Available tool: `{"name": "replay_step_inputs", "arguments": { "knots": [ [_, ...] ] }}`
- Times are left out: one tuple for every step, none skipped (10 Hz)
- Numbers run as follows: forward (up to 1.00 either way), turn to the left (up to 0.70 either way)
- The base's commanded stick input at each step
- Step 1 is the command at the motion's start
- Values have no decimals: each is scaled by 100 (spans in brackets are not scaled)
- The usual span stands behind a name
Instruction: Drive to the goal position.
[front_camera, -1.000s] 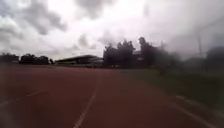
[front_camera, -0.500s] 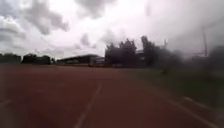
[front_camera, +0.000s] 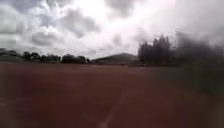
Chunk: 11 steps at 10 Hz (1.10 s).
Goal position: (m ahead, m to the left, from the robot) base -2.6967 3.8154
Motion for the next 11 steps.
{"name": "replay_step_inputs", "arguments": {
  "knots": [
    [0, 100],
    [0, 100],
    [0, 100],
    [0, 100],
    [0, 100],
    [0, 100],
    [0, 100],
    [0, 100],
    [0, 100],
    [0, 100],
    [0, 100]
  ]
}}
